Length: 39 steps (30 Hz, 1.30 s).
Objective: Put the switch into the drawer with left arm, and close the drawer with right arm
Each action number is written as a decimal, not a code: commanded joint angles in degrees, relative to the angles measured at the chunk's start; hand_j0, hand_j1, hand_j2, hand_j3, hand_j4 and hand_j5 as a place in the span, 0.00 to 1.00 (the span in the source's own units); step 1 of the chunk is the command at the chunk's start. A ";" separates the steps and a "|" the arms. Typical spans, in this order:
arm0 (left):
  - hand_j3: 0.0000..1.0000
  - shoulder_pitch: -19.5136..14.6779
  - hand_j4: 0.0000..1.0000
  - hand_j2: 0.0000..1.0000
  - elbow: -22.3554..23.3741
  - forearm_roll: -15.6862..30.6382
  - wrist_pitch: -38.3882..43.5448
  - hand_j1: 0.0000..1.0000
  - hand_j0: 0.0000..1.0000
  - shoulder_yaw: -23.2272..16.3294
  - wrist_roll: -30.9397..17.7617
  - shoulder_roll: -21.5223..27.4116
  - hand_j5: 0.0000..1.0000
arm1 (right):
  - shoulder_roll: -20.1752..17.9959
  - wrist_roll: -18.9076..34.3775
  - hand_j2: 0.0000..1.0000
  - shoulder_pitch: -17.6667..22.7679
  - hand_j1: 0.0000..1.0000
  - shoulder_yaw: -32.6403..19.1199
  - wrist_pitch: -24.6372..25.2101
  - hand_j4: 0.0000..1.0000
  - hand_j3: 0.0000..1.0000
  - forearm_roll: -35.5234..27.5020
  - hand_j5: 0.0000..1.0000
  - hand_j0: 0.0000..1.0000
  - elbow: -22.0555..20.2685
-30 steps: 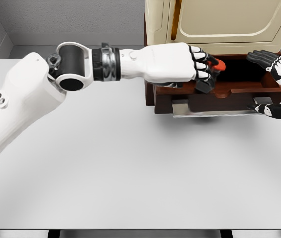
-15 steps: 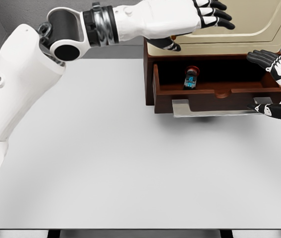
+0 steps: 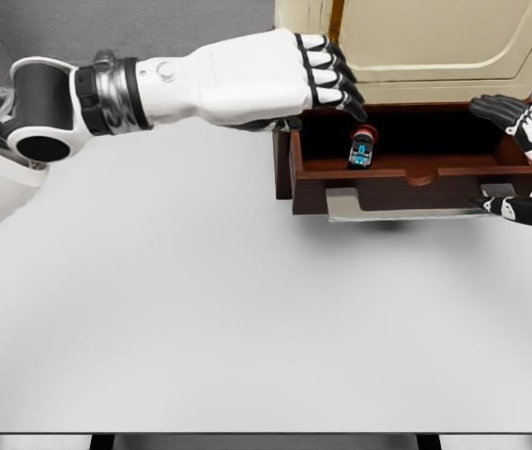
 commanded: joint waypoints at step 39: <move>0.78 13.01 0.78 0.78 9.23 10.28 0.11 0.78 0.78 2.14 0.31 24.85 0.78 | 5.63 6.37 0.54 -20.65 0.54 24.04 0.00 0.54 0.54 -1.16 0.54 0.54 -0.19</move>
